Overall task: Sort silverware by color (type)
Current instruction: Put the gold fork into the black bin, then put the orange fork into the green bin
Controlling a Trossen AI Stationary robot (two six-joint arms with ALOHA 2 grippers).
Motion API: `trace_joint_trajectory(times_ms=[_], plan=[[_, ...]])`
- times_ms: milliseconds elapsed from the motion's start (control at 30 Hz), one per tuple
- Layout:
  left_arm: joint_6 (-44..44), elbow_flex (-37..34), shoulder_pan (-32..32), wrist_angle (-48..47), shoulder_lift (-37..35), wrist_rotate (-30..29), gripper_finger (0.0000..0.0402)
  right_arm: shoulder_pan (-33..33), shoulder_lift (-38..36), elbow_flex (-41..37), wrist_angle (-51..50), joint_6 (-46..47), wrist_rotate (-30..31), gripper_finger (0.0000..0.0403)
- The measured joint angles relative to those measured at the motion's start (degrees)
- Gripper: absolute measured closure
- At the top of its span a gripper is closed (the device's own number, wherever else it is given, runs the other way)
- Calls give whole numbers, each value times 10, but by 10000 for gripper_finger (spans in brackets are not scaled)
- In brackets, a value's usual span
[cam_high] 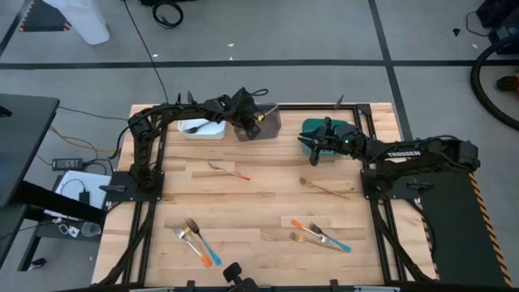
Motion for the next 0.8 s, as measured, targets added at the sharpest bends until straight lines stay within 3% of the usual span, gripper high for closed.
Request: trace_joint_trajectory(times_ms=[400,800], plan=[[35,0,-2,2,-5,22,295,0,0,0,0,0,0,312],[246,0,-31,47,0,18,295,0,0,0,0,2,0,312]])
